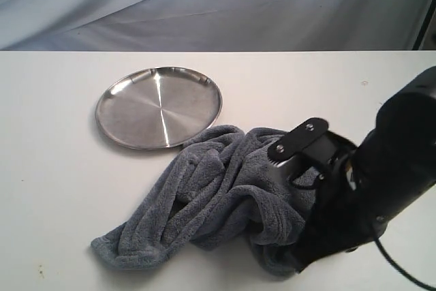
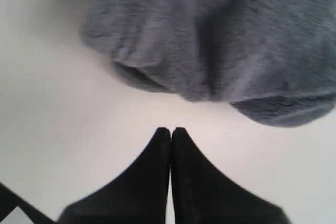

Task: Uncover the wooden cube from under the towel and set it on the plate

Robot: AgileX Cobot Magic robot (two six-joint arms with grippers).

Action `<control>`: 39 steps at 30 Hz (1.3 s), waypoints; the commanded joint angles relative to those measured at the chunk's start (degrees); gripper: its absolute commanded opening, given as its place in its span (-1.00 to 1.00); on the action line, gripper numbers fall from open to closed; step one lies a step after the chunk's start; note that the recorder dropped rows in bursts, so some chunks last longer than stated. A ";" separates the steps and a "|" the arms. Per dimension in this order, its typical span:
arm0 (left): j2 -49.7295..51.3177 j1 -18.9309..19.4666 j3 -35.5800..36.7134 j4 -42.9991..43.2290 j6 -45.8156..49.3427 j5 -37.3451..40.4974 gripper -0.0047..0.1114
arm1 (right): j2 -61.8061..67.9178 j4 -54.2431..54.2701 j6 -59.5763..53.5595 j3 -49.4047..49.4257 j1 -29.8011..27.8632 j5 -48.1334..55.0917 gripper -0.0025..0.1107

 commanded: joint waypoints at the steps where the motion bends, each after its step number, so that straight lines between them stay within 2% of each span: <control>1: -0.09 -0.05 0.25 0.04 -0.15 -0.23 -0.89 | -0.12 -0.90 1.19 0.14 -8.35 -0.01 -0.96; 7: -0.09 -0.05 0.25 0.04 -0.04 -0.23 -0.89 | 3.07 -1.05 1.19 -2.57 -20.56 -4.25 -0.96; 10: -0.09 -0.05 0.25 0.04 -0.04 -0.23 -0.89 | 7.11 -1.05 1.19 -6.73 -24.26 -3.50 -0.96; 14: -0.09 -0.05 0.25 0.04 -0.04 -0.23 -0.89 | 12.48 -1.14 1.19 -13.33 -26.38 -1.94 -0.96; 20: -0.09 -0.05 0.25 0.04 -0.16 -0.23 -0.89 | 20.76 -1.01 1.19 -26.64 -26.09 2.43 -0.96; 29: -0.09 -0.05 0.25 0.04 -0.04 -0.23 -0.89 | 30.41 3.17 0.86 -45.32 -19.86 8.57 -0.96; 35: -0.09 -0.05 0.25 0.04 -0.04 -0.23 -0.89 | 33.48 3.17 0.82 -53.14 -14.45 10.15 -0.96; 39: -0.09 -0.05 0.25 0.04 -0.04 -0.23 -0.89 | 34.72 4.17 0.82 -54.77 -10.12 10.13 -0.96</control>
